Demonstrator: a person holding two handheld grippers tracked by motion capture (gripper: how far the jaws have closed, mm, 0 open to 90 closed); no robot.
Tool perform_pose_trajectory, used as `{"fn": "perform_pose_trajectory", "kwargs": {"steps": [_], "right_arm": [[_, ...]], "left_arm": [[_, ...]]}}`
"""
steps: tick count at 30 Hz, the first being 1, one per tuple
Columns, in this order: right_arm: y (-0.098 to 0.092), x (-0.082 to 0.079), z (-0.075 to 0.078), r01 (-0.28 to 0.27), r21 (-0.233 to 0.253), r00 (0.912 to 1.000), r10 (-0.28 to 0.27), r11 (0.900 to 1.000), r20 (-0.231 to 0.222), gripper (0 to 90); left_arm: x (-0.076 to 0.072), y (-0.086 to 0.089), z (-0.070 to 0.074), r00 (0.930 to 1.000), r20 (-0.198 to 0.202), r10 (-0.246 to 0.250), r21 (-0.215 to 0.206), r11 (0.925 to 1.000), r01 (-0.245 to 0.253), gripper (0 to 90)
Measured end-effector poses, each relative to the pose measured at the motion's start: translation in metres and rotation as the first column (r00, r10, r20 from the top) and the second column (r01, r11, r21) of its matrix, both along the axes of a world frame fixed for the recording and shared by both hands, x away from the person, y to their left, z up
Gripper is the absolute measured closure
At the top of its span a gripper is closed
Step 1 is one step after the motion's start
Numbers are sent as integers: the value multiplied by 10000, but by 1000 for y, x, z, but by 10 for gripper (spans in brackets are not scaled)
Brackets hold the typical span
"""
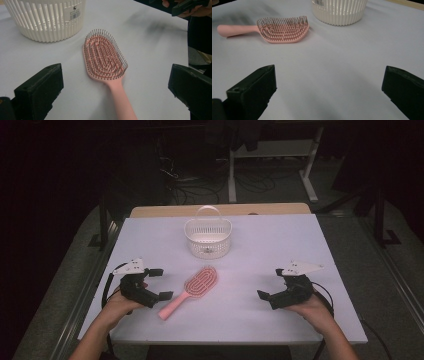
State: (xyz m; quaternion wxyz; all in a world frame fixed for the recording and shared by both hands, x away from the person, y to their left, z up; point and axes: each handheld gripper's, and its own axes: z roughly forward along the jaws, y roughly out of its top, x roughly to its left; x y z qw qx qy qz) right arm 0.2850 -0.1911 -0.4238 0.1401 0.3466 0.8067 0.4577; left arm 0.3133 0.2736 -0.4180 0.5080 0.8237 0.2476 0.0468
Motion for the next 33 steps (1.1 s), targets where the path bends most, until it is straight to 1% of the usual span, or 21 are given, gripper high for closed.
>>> {"fn": "perform_pose_trajectory", "kwargs": {"steps": [11, 18, 22, 29, 33], "right_arm": [[1, -1, -1, -21, -122, 10000, 21, 9999, -19, 0], [1, 2, -2, -76, -46, 10000, 76, 10000, -5, 0], [1, 2, -2, -107, -16, 9999, 107, 9999, 2, 0], [1, 2, -2, -98, -21, 9999, 98, 9999, 21, 0], [1, 2, -2, -87, 3, 10000, 87, 10000, 7, 0]], "left_arm": [[-1, 0, 1, 10000, 37, 47, -11, 10000, -47, 0], [-1, 2, 3, 9998, 48, 171, -53, 9998, -171, 0], [-2, 1, 2, 9999, 33, 148, 60, 9999, -148, 0], [0, -2, 5, 9999, 51, 104, 22, 9999, -104, 0], [0, -5, 7, 9999, 81, 78, -46, 10000, -77, 23]]}}
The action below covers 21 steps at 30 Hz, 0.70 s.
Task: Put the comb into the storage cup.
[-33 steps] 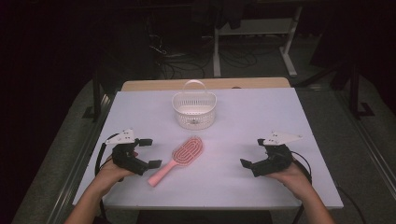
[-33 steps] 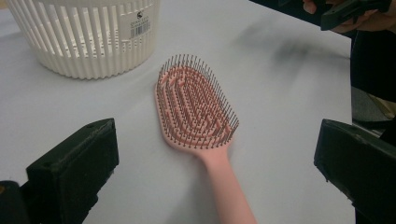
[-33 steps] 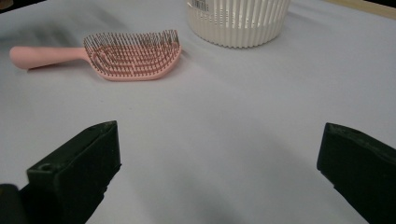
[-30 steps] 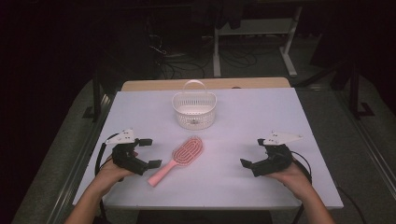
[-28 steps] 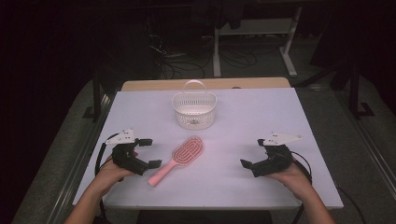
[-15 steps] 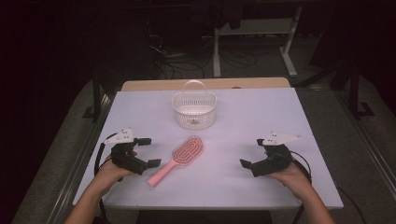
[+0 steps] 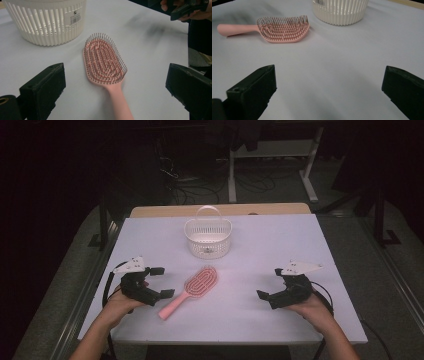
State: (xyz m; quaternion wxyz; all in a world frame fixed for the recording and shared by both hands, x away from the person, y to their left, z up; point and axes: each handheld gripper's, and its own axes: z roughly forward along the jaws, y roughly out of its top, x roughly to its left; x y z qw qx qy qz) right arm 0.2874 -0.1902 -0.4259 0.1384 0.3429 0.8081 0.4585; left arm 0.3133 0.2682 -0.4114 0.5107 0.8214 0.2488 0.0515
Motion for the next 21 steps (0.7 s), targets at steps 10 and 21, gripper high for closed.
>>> {"fn": "perform_pose_trajectory", "kwargs": {"steps": [10, 21], "right_arm": [[1, 1, -1, -36, 3, 10000, 36, 10000, -27, 0], [1, 1, -1, -57, -77, 10000, 57, 10000, -22, 0]], "left_arm": [[0, -7, 2, 9997, -219, -143, -138, 9998, 140, 145], [-1, -13, 0, 9973, -571, -468, -129, 9989, 461, 408]]}}
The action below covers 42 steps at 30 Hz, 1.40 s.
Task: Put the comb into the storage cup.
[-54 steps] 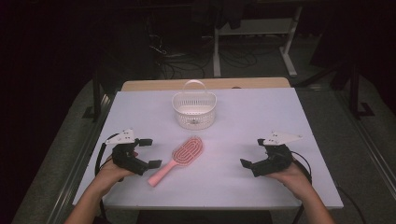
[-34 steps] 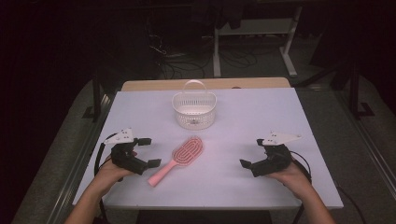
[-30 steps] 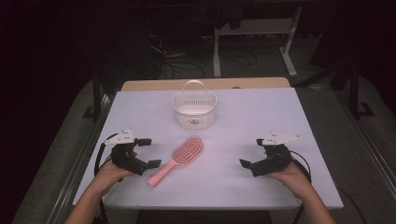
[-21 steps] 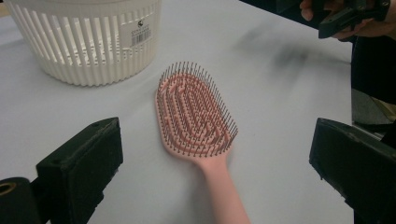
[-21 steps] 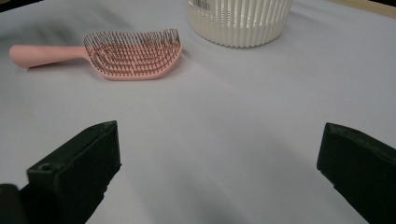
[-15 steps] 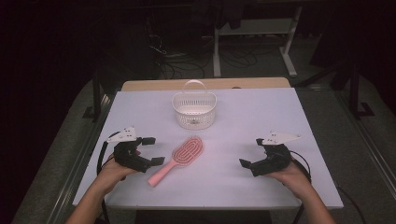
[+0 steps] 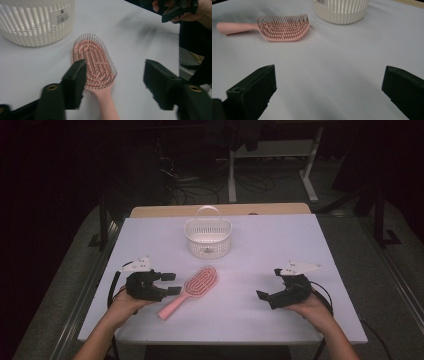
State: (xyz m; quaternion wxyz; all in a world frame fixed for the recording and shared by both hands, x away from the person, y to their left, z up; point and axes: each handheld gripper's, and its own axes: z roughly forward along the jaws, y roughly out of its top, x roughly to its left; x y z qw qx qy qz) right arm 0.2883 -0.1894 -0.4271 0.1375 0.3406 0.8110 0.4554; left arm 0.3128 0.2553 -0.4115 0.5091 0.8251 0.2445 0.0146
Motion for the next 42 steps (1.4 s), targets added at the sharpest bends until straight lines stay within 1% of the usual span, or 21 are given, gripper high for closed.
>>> {"fn": "perform_pose_trajectory", "kwargs": {"steps": [3, 6, 10, 17, 20, 24, 27, 29, 31, 33, 35, 37, 38, 39, 41, 42], "right_arm": [[0, 0, 0, -1, 9, 10000, 1, 10000, -10, 0], [0, 0, 0, 1, 3, 10000, -1, 10000, -5, 0], [0, 0, 0, 1, 8, 10000, -1, 10000, -3, 0], [0, 0, 0, -10, 5, 10000, 10, 10000, -12, 0], [0, 0, 0, -14, 19, 10000, 14, 10000, -3, 0], [0, 0, 0, -24, 22, 10000, 24, 10000, 6, 0], [0, 0, 0, -35, 16, 10000, 35, 10000, 2, 0], [0, 0, 0, -39, 14, 10000, 39, 10000, -11, 0], [0, 0, 0, -51, 14, 10000, 51, 10000, -3, 0], [0, 0, 0, -56, 2, 10000, 56, 10000, -7, 0], [0, 0, 0, -63, -3, 10000, 63, 10000, -12, 0], [1, -1, 0, -65, -9, 10000, 65, 10000, -15, 0], [1, -1, 0, -69, -17, 10000, 69, 10000, -16, 0], [1, -1, 0, -69, -17, 10000, 69, 10000, -16, 0], [1, -1, 0, -82, -33, 10000, 82, 10000, -24, 0], [1, 0, 0, -81, -32, 10000, 81, 10000, -35, 0]], "left_arm": [[0, -2, -1, 9999, -109, -82, -8, 10000, 82, 494], [0, -4, -2, 9996, -227, -139, 81, 9999, 141, 572], [0, -6, -2, 9995, -305, -87, 207, 9997, 94, 685], [-2, -8, 0, 9996, -238, -143, 450, 9989, 154, 891], [-3, -10, 1, 9995, -204, -246, 513, 9984, 256, 896], [-5, -13, -1, 9989, -276, -387, 679, 9969, 405, 897], [-7, -18, -4, 9975, -380, -593, 895, 9940, 625, 897], [-8, -19, -4, 9972, -421, -624, 950, 9933, 661, 897], [-8, -23, -7, 9958, -500, -761, 1110, 9905, 813, 897], [-9, -24, -8, 9956, -544, -769, 1167, 9897, 829, 897], [-9, -27, -11, 9939, -642, -892, 1395, 9854, 974, 897], [-9, -29, -12, 9935, -683, -908, 1475, 9840, 1000, 897], [-10, -32, -15, 9925, -729, -979, 1665, 9800, 1089, 897], [-10, -32, -15, 9925, -729, -979, 1665, 9800, 1089, 897], [-10, -34, -17, 9921, -782, -977, 1876, 9760, 1109, 897], [-10, -36, -20, 9910, -832, -1048, 2016, 9721, 1197, 897]]}}
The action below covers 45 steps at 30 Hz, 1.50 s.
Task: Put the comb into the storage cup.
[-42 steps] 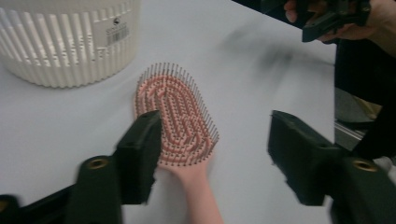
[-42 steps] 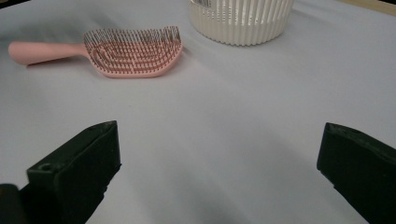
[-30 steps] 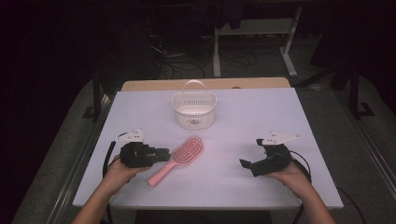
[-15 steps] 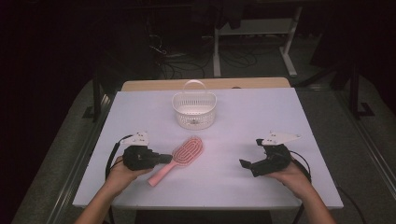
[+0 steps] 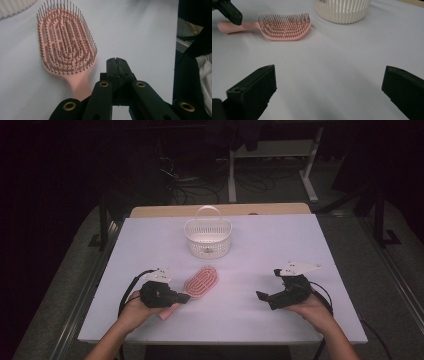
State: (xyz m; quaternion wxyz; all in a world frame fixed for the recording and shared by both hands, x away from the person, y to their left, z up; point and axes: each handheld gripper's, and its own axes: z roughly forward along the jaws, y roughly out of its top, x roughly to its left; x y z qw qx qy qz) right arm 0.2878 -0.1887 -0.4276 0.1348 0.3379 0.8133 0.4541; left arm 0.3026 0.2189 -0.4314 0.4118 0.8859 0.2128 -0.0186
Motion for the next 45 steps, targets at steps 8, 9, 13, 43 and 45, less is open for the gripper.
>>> {"fn": "perform_pose_trajectory", "kwargs": {"steps": [8, 9, 13, 43, 45], "right_arm": [[0, 0, 0, 7, 9, 10000, -7, 10000, -12, 0], [0, 0, 0, 1, 7, 10000, -1, 10000, -16, 0], [1, 0, -1, -37, -27, 10000, 37, 10000, -34, 0], [1, 0, -2, -86, -99, 9999, 85, 9999, -110, 0], [1, 0, -2, -74, -134, 9999, 72, 9999, -97, 0]], "left_arm": [[-1, -8, -7, 9998, -87, -184, 607, 9980, 189, 897], [-1, -9, -8, 9998, -78, -167, 677, 9976, 171, 897], [-1, -10, -11, 9997, -164, -177, 944, 9953, 192, 896], [0, -13, -16, 9999, -12, -123, 2091, 9778, 122, 897], [0, -12, -16, 10000, -4, -86, 2094, 9778, 85, 897]]}}
